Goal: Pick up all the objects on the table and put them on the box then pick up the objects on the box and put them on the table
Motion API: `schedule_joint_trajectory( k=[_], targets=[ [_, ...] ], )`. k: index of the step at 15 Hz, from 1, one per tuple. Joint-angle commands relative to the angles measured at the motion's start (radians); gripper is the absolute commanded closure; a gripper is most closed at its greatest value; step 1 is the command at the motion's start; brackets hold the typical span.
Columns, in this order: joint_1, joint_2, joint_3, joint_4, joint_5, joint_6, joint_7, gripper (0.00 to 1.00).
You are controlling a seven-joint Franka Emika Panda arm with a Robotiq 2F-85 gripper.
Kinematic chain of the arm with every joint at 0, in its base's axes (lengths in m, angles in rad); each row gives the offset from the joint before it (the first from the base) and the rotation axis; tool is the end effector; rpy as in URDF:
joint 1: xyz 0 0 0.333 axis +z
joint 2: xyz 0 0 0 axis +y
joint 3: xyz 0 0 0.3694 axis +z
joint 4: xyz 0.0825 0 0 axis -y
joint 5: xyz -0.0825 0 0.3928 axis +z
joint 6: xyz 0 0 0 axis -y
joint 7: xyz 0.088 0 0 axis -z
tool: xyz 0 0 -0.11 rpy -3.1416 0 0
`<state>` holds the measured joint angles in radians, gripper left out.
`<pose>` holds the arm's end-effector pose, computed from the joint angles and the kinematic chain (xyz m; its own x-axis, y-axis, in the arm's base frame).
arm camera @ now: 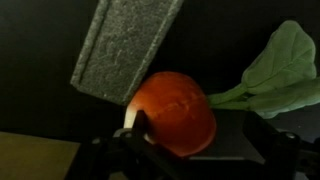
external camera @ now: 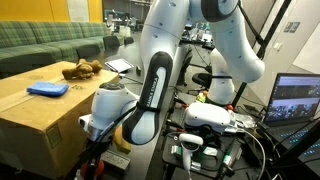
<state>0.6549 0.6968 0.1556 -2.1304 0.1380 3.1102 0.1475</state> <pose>0.4347 0.4364 0.1375 0.8724 0.4239 0.2432 0.4699 -0.8643 -0.1793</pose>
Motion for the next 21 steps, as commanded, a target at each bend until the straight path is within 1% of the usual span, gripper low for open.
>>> schedule_joint_trajectory(
  k=[1,2,4,5,7,9,10,12,14,15,16,17,18,19,21],
  targets=[
    [0.134,0.047,-0.142,0.039,-0.026,0.042,0.080,0.16],
    [0.162,0.052,-0.171,0.041,-0.020,0.042,0.091,0.28],
    [0.206,0.061,-0.216,0.048,-0.013,0.037,0.111,0.42],
    [0.220,0.062,-0.233,0.049,-0.012,0.033,0.118,0.51],
    [0.230,0.054,-0.244,0.046,-0.011,0.023,0.120,0.66],
    [0.199,0.032,-0.214,0.038,-0.015,-0.003,0.102,0.79],
    [0.186,0.022,-0.203,0.035,-0.016,-0.015,0.095,0.87],
    [0.112,-0.010,-0.132,0.024,-0.024,-0.047,0.056,0.98],
    [0.010,-0.048,-0.033,0.010,-0.030,-0.106,0.001,0.95],
    [-0.057,-0.067,0.032,0.004,-0.028,-0.142,-0.036,0.98],
    [-0.116,-0.096,0.082,-0.007,-0.025,-0.187,-0.069,0.96],
    [-0.162,-0.135,0.120,-0.019,-0.020,-0.238,-0.091,0.96],
    [-0.194,-0.159,0.144,-0.019,-0.015,-0.277,-0.099,0.96],
    [-0.223,-0.211,0.159,-0.028,-0.014,-0.324,-0.099,0.96],
    [-0.260,-0.295,0.179,-0.023,-0.006,-0.412,-0.102,0.96]
  ],
)
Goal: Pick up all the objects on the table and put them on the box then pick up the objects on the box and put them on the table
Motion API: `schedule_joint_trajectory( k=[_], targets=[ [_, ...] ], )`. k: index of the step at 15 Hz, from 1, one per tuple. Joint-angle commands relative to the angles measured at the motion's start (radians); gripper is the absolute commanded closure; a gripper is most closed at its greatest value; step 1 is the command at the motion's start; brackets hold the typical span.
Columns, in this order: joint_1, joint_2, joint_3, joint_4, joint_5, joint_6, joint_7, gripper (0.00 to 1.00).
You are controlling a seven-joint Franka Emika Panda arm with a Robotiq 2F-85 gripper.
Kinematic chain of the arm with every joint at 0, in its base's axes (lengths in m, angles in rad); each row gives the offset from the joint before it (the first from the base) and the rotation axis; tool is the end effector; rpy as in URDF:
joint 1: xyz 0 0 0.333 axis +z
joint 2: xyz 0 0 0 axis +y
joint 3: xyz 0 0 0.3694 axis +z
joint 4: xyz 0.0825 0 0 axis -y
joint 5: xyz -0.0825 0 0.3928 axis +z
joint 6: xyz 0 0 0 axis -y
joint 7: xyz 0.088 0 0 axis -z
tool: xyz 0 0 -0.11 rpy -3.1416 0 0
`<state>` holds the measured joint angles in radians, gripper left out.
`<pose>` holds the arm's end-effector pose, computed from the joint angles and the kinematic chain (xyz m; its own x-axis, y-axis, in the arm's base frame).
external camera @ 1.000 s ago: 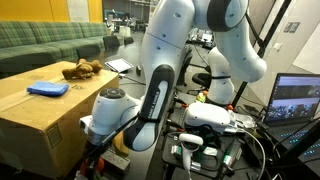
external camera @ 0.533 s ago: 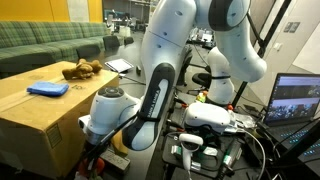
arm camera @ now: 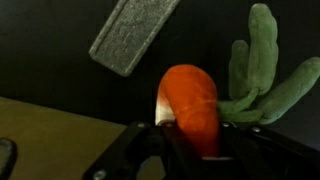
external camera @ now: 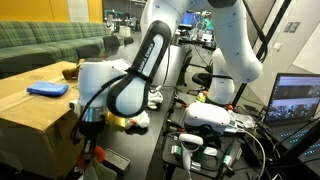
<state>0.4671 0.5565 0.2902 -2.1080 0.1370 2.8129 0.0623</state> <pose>0.4630 0.4189 0.2083 0.8706 0.4752 0.1274 0.4920 -0.8417 -0.2223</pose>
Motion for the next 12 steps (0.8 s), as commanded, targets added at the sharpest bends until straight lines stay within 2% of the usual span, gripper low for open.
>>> schedule_joint_trajectory(
  k=[1,7,12],
  targets=[
    [-0.083,-0.184,0.050,-0.038,-0.001,-0.151,-0.017,0.96],
    [-0.134,-0.402,0.064,0.003,0.058,-0.347,-0.027,0.96],
    [-0.152,-0.520,0.031,0.020,0.086,-0.376,0.012,0.96]
  ],
)
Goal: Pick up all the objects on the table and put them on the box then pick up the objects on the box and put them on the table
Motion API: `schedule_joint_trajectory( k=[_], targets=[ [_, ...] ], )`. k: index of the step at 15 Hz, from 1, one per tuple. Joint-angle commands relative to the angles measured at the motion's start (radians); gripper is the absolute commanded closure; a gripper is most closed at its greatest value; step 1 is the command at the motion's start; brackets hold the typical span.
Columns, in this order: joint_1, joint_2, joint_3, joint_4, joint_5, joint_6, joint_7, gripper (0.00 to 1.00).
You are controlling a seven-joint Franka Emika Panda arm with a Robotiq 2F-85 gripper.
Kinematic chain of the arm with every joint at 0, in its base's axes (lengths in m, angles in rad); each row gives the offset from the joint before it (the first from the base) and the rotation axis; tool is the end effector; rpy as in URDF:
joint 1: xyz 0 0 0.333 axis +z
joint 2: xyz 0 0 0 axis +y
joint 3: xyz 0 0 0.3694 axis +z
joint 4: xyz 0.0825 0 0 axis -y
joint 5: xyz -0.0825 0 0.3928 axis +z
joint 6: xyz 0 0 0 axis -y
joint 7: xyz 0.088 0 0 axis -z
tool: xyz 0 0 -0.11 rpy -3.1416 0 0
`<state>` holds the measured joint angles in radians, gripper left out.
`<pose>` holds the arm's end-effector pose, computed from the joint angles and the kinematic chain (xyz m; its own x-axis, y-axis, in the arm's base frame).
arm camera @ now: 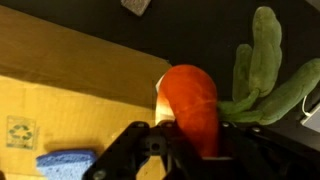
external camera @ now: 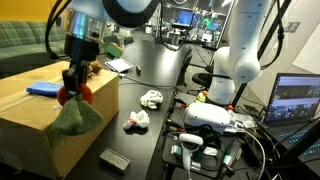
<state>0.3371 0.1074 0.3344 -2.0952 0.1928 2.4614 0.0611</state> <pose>0.4727 0.3694 0.4457 0.8780 0.4185 0.2325 0.4647 -0.8616 -0.2043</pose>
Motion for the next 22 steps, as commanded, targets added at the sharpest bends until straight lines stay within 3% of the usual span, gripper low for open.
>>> schedule_joint_trajectory(
  k=[1,7,12,18,22],
  targets=[
    [-0.020,-0.076,-0.017,0.000,0.017,0.009,0.039,0.96],
    [-0.024,-0.070,-0.034,0.032,-0.031,0.154,0.177,0.96],
    [-0.009,0.049,-0.049,0.088,-0.180,0.268,0.351,0.96],
    [0.059,0.234,-0.146,0.198,-0.439,0.302,0.620,0.96],
    [0.139,0.310,-0.257,0.267,-0.455,0.296,0.688,0.96]
  ],
)
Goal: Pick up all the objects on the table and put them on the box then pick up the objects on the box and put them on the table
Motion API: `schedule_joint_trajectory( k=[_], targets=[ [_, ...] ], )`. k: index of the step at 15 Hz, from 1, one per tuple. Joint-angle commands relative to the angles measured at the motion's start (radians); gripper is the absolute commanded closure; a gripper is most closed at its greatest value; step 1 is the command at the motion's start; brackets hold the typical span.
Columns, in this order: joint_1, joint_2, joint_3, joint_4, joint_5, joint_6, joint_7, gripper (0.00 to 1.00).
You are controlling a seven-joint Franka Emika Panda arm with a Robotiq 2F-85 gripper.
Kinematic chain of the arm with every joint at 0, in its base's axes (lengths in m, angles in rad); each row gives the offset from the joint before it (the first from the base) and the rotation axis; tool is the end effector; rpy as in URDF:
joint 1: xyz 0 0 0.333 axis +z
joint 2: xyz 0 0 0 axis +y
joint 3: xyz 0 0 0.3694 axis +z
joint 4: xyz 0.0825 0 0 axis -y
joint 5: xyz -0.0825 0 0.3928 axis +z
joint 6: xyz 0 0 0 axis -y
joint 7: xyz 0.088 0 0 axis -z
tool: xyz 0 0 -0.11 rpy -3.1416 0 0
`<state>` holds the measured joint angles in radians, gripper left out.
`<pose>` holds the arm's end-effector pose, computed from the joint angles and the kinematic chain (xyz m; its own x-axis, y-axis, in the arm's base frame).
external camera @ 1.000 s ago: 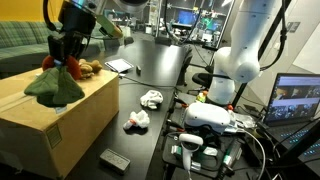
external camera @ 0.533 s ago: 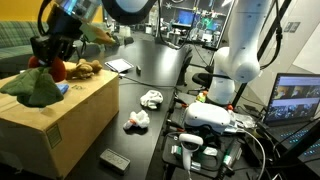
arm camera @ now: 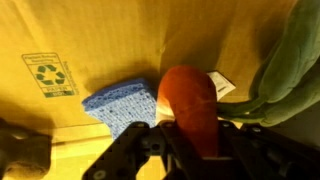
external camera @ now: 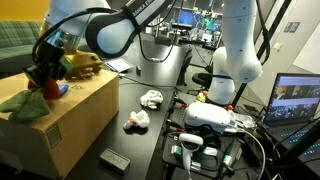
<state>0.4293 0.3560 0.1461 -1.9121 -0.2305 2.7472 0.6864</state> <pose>0.5778 0.3736 0.4064 0.9018 0.0089 0.4322 0.1012 -0.9763 -0.1911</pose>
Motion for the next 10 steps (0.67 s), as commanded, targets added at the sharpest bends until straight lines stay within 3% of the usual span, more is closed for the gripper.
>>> schedule_joint_trajectory(
  k=[1,8,9,10],
  targets=[
    [0.062,0.071,-0.092,0.099,-0.036,0.007,0.078,0.96],
    [0.146,0.109,-0.203,0.160,-0.098,-0.012,0.200,0.96],
    [0.155,0.105,-0.209,0.161,-0.105,-0.022,0.212,0.89],
    [0.157,0.102,-0.211,0.162,-0.109,-0.033,0.213,0.57]
  ],
)
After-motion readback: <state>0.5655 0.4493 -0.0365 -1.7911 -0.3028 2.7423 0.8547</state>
